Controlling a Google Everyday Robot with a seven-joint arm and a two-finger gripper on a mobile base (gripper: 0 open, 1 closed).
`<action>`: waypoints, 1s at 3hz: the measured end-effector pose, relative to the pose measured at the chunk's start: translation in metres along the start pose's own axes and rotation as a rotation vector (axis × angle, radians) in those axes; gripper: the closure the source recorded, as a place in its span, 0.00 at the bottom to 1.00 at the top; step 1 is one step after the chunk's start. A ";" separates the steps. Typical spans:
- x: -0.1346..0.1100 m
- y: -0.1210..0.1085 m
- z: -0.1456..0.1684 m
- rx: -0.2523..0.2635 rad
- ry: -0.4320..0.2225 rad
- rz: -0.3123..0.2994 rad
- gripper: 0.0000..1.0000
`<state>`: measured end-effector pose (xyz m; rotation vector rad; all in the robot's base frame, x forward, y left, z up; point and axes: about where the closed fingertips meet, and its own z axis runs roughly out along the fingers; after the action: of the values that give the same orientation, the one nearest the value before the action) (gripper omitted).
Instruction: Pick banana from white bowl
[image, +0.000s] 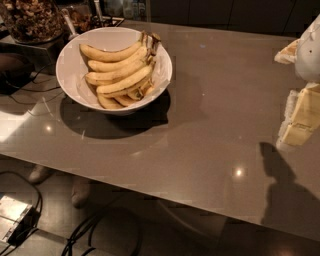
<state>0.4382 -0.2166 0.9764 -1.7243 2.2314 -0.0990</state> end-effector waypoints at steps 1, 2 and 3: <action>-0.002 -0.001 -0.002 0.014 -0.008 -0.005 0.00; -0.002 -0.001 -0.002 0.014 -0.008 -0.005 0.00; -0.020 -0.003 0.003 -0.004 0.034 -0.045 0.00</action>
Offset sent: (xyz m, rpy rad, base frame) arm 0.0169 0.0370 -0.0022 -0.0893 0.0415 0.0415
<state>0.4466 -0.1984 0.9782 -1.7888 2.2184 -0.1350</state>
